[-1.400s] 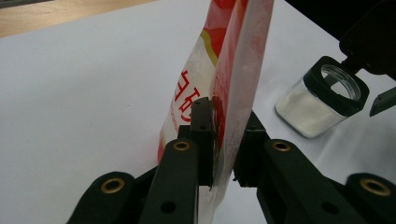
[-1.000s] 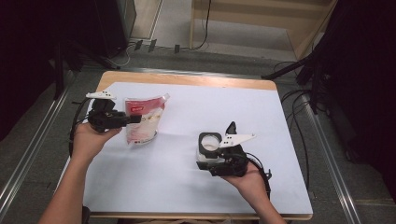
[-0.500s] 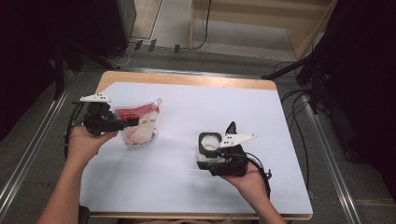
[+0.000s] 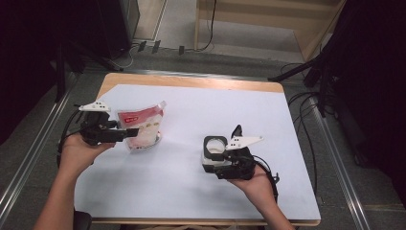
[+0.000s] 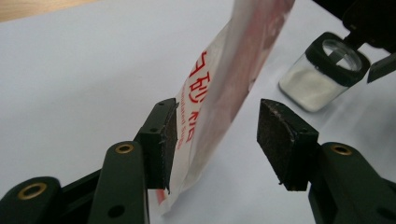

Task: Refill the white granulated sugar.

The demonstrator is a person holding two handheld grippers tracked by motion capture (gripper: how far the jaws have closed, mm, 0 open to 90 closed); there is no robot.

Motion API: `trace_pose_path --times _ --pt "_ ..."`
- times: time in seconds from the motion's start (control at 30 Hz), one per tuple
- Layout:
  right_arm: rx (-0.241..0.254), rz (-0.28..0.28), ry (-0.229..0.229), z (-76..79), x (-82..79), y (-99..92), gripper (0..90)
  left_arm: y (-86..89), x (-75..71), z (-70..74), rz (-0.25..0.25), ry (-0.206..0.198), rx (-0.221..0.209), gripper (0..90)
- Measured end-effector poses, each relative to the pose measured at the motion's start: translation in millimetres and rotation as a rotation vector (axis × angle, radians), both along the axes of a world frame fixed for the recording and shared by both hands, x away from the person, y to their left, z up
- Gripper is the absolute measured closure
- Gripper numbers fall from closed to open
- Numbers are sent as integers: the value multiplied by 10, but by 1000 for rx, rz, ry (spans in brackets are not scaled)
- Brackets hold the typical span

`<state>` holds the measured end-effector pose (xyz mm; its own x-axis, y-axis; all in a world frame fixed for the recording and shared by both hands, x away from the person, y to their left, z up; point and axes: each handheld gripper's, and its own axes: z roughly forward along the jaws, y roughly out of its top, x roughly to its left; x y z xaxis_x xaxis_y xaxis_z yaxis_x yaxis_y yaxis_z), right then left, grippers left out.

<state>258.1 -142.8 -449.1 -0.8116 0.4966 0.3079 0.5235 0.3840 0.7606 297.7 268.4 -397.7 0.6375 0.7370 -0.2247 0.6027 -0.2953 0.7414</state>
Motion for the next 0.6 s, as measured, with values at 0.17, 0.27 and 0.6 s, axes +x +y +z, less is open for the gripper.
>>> trace_pose_path --times 0.17,0.27,0.6 --pt "0 -1 -2 7 18 -3 486 75 -48 4 -8 1 7 462" --pt "-2 3 -1 4 27 10 486 120 -61 13 6 7 -13 460" --pt "-6 14 0 -4 37 35 486 240 -80 -14 29 41 3 445"
